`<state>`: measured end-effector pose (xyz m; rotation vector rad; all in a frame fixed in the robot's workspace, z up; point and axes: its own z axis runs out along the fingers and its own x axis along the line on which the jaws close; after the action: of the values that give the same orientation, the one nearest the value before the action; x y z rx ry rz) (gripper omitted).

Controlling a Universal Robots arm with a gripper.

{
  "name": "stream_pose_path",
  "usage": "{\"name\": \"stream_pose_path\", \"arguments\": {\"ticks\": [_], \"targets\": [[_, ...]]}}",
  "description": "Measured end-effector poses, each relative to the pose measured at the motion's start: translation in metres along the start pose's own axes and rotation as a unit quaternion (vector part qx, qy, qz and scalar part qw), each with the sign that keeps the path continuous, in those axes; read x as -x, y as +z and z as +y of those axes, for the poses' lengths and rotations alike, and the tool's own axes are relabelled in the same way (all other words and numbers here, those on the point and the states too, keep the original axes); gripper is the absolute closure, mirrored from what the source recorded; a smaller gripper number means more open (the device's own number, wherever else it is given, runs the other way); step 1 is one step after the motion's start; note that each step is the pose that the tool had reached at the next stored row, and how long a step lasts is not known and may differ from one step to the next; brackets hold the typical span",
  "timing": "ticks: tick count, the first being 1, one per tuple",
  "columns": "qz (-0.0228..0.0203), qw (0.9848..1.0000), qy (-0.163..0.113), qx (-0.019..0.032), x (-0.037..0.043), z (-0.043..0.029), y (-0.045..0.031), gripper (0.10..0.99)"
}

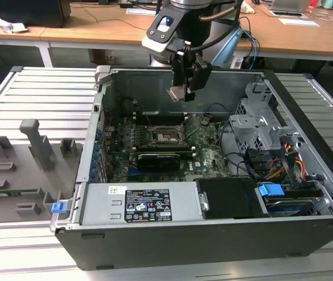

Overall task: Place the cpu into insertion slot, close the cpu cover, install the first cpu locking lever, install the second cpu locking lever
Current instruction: 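Place the cpu into insertion slot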

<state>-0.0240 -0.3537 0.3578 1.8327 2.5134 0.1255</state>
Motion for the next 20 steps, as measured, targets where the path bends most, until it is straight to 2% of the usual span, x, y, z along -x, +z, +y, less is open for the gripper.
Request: {"name": "stream_pose_path", "arguments": {"ticks": [7,11,16,20], "targets": [[-0.0029,0.9992,0.039,0.0001,0.0,-0.0001,0.0013,0.545],[-0.0053,0.9976,0.07,0.0002,0.0001,-0.0002,0.0021,0.545],[-0.0072,0.9954,0.096,0.0004,0.0001,-0.0002,0.0028,0.545],[-0.0093,0.9922,0.125,0.0001,0.0001,-0.0004,0.0037,0.545]]}}
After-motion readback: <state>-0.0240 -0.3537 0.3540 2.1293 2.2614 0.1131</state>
